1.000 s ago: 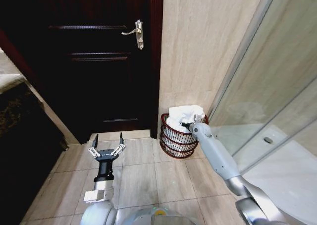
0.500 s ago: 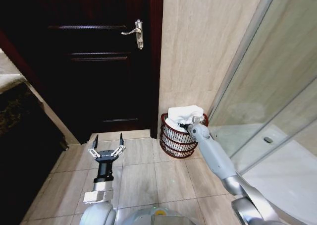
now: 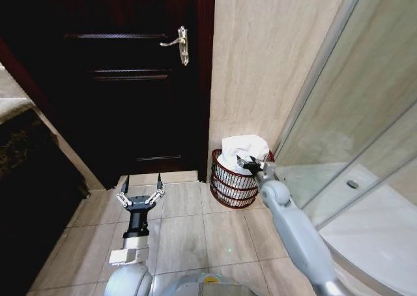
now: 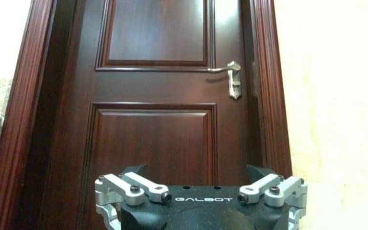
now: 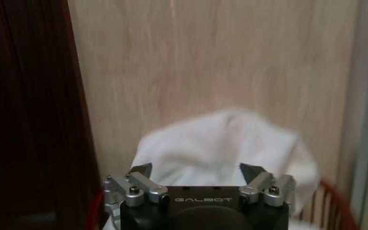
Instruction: Discard the used towel into the hamper.
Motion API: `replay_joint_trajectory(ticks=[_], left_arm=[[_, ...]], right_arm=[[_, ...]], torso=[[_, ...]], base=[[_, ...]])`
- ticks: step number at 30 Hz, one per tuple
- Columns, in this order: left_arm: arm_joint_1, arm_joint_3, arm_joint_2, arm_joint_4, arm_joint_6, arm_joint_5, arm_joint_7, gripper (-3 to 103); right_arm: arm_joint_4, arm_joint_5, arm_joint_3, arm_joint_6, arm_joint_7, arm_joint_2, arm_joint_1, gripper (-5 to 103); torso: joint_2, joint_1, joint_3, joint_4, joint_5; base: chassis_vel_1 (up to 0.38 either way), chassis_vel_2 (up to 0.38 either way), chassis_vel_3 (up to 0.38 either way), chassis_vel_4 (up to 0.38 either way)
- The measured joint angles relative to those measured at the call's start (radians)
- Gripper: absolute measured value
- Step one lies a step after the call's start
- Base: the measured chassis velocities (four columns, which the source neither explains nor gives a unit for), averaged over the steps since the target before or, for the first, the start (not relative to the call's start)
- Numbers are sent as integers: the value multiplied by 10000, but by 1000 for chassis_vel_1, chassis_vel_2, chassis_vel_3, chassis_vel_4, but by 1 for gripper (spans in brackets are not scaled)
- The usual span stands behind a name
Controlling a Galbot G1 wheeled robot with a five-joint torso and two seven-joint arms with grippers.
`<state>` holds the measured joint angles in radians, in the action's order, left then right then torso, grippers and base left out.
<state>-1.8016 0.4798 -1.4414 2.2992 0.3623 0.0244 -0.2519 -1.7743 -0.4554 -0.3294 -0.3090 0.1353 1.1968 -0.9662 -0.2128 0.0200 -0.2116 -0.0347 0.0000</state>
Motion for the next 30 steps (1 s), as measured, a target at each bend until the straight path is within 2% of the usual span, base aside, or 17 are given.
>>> replay_joint_trajectory(ticks=[1, 3, 5, 9, 15, 17, 21, 25, 30], left_arm=[[0, 0, 0, 0, 0, 0, 0, 100], [3, -41, -12, -9, 35, 6, -10, 100], [1, -52, -19, -11, 40, 8, -11, 100], [6, -11, -8, -45, 47, -14, -23, 100], [53, 95, 37, -89, 44, -134, -23, 100], [89, 129, 46, -140, 44, -175, -22, 100], [66, 162, 16, -165, 100, -176, -22, 100], [34, 223, 5, -156, 138, -177, -19, 100], [47, 260, -10, -155, 144, -185, -16, 100]], right_arm=[[0, 0, 0, 0, 0, 0, 0, 90], [116, 413, -80, 490, -201, -93, 202, 99], [264, 544, -54, 644, -271, -139, 423, 100], [1331, 527, 471, 790, -364, -208, 1986, 100], [2809, 292, 1129, 776, -443, -41, 3258, 100], [3968, 2, 1540, 705, -445, 154, 3871, 100], [5188, -110, 1814, 628, -522, 454, 4582, 100], [5956, -108, 1888, 588, -549, 654, 5111, 100], [5932, -186, 1882, 363, -504, 595, 5295, 100]], torso=[[0, 0, 0, 0, 0], [-1, 1, -1, -2, 1], [-1, 1, -2, -3, 1], [-1, 3, -3, -9, -1], [-1, 4, -4, -5, -1], [-1, 4, -5, -3, 2], [-1, 4, -5, -3, -1], [-2, 4, -5, -6, 0], [-3, 4, -5, -3, 0]], base=[[0, 0, 0, 0], [0, 0, 0, 0], [0, 0, 0, 0], [0, 0, 0, 0], [0, 0, 0, 0], [0, 0, 0, 0], [0, 0, 0, 0], [0, 0, 0, 0], [0, 0, 0, 0]])
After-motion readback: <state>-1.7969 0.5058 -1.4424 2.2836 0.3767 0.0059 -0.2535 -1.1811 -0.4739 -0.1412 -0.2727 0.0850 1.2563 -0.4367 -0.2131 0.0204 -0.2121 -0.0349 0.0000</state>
